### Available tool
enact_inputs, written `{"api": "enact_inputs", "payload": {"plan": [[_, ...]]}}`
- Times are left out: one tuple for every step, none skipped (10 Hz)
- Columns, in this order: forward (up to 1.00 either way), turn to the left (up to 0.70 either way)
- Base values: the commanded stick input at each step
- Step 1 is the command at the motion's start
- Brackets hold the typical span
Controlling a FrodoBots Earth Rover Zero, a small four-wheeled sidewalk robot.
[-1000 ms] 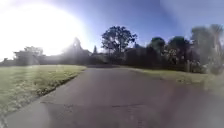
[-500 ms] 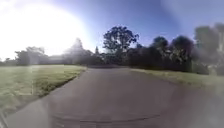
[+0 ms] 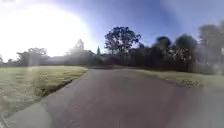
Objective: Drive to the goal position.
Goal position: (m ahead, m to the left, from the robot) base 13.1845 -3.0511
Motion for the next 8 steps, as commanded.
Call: {"api": "enact_inputs", "payload": {"plan": [[0.7,0.0],[0.7,0.0],[0.7,0.0],[0.7,0.0],[0.7,0.0],[0.7,-0.2],[0.7,-0.26],[0.7,-0.32]]}}
